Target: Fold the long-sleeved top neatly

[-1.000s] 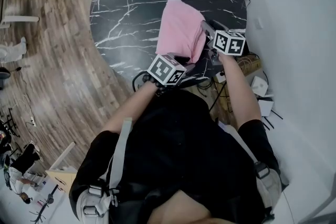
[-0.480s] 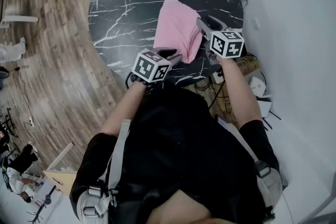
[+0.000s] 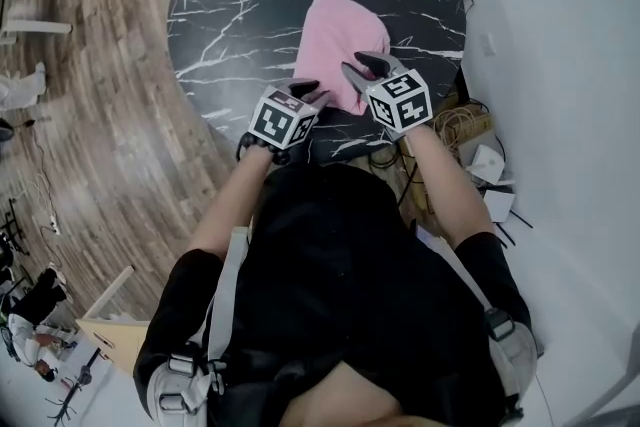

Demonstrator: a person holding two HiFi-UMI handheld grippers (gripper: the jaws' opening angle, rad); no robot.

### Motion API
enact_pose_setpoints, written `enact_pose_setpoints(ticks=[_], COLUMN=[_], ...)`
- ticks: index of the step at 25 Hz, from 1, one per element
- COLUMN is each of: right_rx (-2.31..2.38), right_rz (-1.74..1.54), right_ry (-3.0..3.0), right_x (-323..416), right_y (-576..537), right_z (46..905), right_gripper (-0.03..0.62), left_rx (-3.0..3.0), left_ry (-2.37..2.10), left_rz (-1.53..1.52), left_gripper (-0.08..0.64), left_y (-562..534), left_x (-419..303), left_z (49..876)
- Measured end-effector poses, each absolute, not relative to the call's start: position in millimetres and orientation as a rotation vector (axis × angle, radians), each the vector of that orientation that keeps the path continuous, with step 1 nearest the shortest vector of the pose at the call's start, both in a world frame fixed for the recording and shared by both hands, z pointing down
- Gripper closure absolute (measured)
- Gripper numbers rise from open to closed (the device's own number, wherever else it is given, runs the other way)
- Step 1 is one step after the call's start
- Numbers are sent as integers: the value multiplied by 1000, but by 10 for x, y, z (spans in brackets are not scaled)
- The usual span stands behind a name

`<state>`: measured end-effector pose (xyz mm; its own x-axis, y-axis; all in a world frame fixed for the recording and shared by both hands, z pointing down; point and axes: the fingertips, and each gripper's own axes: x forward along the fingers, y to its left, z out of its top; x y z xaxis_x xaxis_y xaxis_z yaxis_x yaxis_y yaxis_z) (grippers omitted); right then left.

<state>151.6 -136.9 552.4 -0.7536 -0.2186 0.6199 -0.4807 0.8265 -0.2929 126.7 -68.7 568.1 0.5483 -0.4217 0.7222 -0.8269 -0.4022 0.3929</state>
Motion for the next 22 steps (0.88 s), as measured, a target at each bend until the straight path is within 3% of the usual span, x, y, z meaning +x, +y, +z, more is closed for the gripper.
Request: enact_pose_setpoints(ticks=[9, 22], right_rx=[579, 713], right_rz=[608, 703], right_ry=[-2327, -2395], right_x=[2028, 2055], right_y=[-1310, -1305], right_z=[5884, 5761], right_gripper=[463, 465], left_rx=[1971, 2032], left_ry=[-1006, -1070], left_rz=[664, 570], left_gripper=[436, 399], left_y=[-505, -430], left_x=[1216, 1206], left_z=[5950, 5713])
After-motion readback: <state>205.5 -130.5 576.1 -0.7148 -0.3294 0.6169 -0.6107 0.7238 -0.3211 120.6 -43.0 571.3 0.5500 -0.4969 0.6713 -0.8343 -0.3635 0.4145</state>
